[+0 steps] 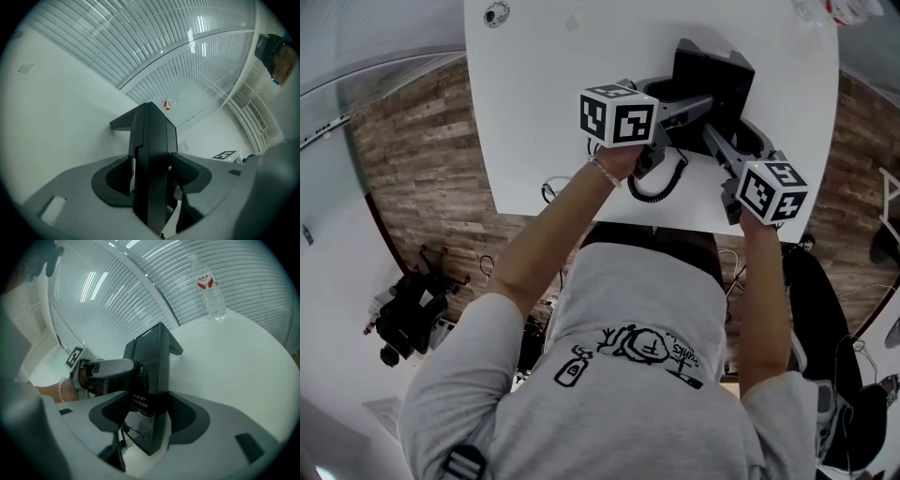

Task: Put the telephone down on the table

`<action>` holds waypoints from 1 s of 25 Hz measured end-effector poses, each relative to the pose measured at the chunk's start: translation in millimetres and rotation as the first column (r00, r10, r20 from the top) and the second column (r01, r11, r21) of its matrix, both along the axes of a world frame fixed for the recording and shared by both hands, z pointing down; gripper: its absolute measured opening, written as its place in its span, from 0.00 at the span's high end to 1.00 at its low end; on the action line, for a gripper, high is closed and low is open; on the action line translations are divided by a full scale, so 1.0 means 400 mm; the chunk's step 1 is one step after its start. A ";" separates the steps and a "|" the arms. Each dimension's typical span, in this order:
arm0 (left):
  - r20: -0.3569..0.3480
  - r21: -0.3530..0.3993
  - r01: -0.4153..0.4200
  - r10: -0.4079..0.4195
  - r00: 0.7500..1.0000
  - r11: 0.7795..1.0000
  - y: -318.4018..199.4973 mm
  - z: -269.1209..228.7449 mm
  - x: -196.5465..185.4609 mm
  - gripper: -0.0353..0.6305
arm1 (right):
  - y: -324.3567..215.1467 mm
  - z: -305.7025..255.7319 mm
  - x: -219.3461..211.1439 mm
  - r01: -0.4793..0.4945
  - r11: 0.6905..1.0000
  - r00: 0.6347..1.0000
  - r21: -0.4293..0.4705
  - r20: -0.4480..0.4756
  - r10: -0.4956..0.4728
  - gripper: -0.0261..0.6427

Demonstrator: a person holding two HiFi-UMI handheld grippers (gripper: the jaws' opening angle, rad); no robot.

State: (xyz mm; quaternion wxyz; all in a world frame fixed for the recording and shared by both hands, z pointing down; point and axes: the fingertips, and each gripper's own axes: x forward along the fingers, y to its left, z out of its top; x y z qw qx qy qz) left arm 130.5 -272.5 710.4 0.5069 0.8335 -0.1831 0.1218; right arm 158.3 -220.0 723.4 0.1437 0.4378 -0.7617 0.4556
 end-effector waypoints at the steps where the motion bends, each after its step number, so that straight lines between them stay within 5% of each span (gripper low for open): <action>1: 0.001 -0.005 0.002 -0.002 1.000 1.000 0.000 0.002 0.000 0.57 | 0.000 0.001 0.000 -0.002 1.000 1.000 -0.001 0.002 0.002 0.61; 15: 0.041 -0.001 0.002 -0.002 0.999 1.000 0.002 0.015 0.007 0.56 | 0.002 0.015 0.003 -0.005 1.000 1.000 -0.013 0.001 0.005 0.61; 20: 0.164 0.095 0.001 -0.017 0.986 0.995 -0.005 0.016 -0.030 0.48 | -0.008 -0.020 0.014 -0.037 0.999 0.999 0.038 -0.037 0.038 0.61; 25: 0.210 0.129 0.036 -0.063 0.976 0.991 -0.011 -0.014 -0.086 0.48 | -0.023 -0.093 0.057 -0.046 0.992 0.994 0.116 -0.097 0.057 0.61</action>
